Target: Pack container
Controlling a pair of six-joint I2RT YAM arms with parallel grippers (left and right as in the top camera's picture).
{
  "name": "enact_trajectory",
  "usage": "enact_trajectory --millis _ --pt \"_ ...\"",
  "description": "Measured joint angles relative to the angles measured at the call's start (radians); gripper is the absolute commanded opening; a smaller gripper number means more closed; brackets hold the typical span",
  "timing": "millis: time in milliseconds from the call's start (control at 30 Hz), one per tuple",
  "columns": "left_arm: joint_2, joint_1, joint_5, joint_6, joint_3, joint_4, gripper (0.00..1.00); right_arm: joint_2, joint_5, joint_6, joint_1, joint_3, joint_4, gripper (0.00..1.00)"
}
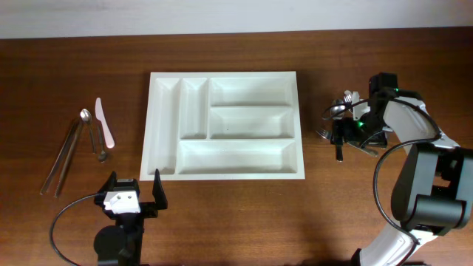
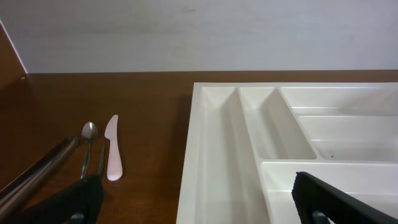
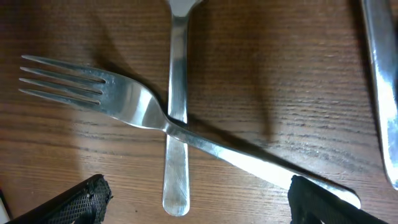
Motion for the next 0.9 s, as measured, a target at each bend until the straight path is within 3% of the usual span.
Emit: enact_trajectory --millis 900 --pt "0.0 0.0 0.0 0.0 0.0 0.0 0.99 0.016 0.0 -0.004 0.0 0.0 0.051 0.93"
